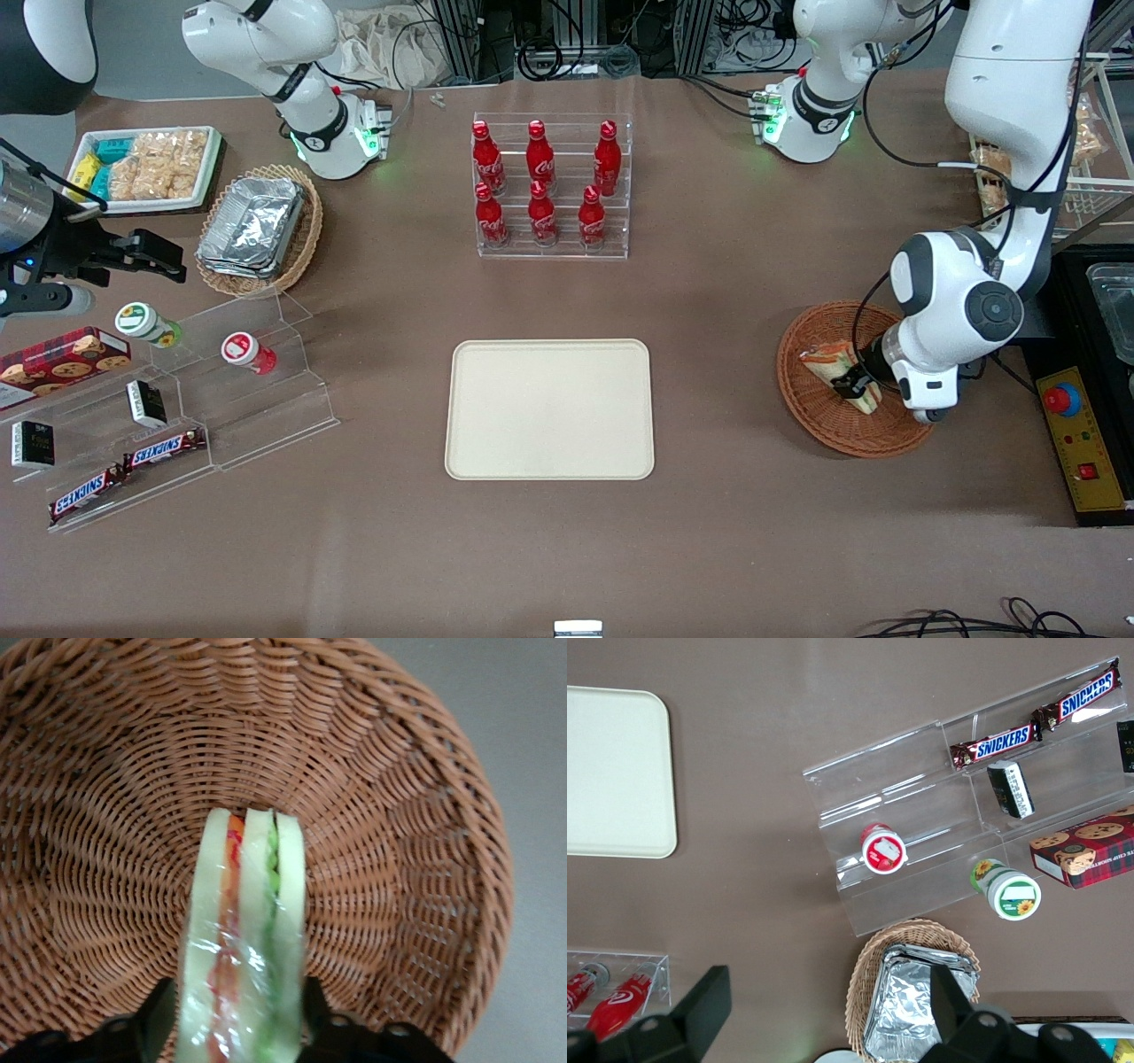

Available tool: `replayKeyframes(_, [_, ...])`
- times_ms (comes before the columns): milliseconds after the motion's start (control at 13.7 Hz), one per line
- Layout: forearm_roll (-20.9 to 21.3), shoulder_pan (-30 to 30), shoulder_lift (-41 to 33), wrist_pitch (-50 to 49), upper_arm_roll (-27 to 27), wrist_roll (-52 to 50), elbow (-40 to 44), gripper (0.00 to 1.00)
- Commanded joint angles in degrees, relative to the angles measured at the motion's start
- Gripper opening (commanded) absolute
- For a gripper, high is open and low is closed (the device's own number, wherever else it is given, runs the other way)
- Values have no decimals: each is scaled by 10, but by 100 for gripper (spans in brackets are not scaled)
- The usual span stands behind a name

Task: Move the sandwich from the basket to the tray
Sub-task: 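Lower the left gripper and close it on the wrapped sandwich, then lift the sandwich and carry it toward the cream tray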

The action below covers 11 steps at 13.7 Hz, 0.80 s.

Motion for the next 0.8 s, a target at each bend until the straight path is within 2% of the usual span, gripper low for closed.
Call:
replayKeyframes(0, [0,-10,-44,-121,1,0,49,0])
replayKeyframes(220, [-4,-11,-52,-313,-5,2,183,0])
replayKeyframes(439, [-5,-11,-59,-445,-23,0,290,0])
replayKeyframes(585, [-4,-11,-61,-446,-50,6,310,0])
replayKeyframes(732, [-4,-11,-52,-397,-98,8,309,0])
